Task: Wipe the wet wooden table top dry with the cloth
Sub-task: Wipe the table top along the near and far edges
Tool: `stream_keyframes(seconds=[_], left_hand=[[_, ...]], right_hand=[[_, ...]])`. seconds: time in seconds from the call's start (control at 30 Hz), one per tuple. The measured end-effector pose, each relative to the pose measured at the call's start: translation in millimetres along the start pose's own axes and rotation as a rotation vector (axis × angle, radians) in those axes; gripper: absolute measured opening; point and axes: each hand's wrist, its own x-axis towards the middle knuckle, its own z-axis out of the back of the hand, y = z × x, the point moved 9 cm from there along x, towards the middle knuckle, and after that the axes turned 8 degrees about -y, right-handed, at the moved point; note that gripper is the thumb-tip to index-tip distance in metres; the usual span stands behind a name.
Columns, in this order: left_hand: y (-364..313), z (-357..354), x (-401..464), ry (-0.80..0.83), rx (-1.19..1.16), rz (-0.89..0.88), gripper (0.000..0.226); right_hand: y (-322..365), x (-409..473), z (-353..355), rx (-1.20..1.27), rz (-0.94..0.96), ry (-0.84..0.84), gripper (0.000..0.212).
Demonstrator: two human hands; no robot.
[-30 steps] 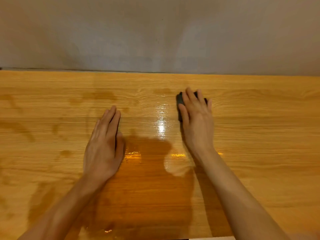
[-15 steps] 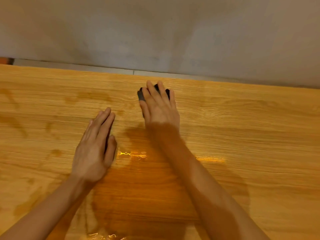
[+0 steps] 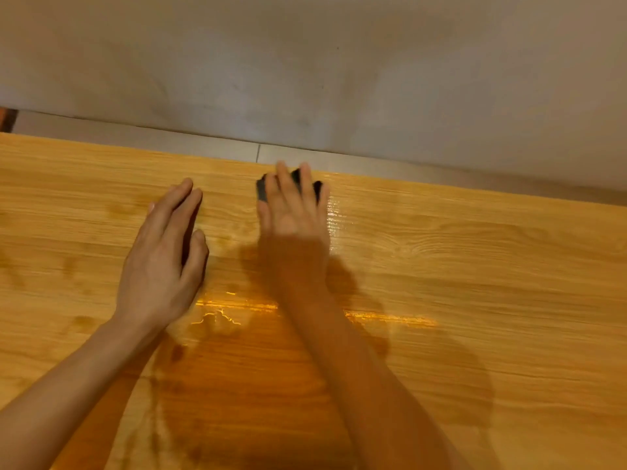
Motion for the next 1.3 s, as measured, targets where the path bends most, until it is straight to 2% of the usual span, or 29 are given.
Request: stream_keyframes(seconds=[0.07, 0.13, 0.27, 0.33, 0.4, 0.5, 0.57, 0.63, 0.7, 0.8, 0.87, 0.97, 1.1, 1.3], left_hand=[[-3, -1, -2, -0.006, 0.012, -0.019, 0.054], [-3, -1, -2, 0.000, 0.009, -0.013, 0.053], [-1, -2, -2, 0.017, 0.013, 0.011, 0.055], [0, -2, -1, 0.023, 0.021, 0.015, 0.056], [0, -3, 0, 0.027, 0.024, 0.015, 0.055], [-1, -1, 0, 0.017, 0.026, 0.015, 0.054], [-1, 0, 0, 0.013, 0.019, 0.035, 0.054], [-1, 1, 0, 0.012, 0.010, 0.052, 0.054], [-2, 1, 0, 0.013, 0.003, 0.049, 0.054], [0, 1, 1, 0.017, -0.003, 0.047, 0.054], [1, 0, 0, 0.021, -0.011, 0.044, 0.053], [1, -1, 1, 0.010, -0.034, 0.018, 0.053], [2, 0, 1, -0.017, -0.064, 0.008, 0.053], [1, 0, 0, -0.035, -0.190, 0.007, 0.051]], right_hand=[[1, -1, 2, 0.016, 0.101, -0.017, 0.037], [-32, -4, 12, -0.065, 0.148, 0.062, 0.039], [-145, -5, 77, -0.028, -0.204, -0.019, 0.041], [-165, -8, 89, 0.024, -0.350, -0.088, 0.043], [-141, -2, 76, 0.019, -0.351, -0.114, 0.041], [-55, 17, 29, -0.040, -0.081, -0.109, 0.041], [-11, 27, 0, 0.037, 0.020, -0.100, 0.035], [3, 35, -10, 0.069, 0.081, -0.051, 0.033], [-11, 36, 3, 0.031, 0.169, -0.012, 0.036], [-82, 30, 42, 0.026, 0.048, 0.045, 0.038], [-124, 27, 70, -0.011, -0.030, 0.023, 0.036], [-140, 33, 76, -0.066, -0.125, -0.016, 0.037], [-84, 49, 42, -0.121, -0.101, 0.005, 0.040], [25, 74, -27, -0.098, 0.002, 0.171, 0.041]])
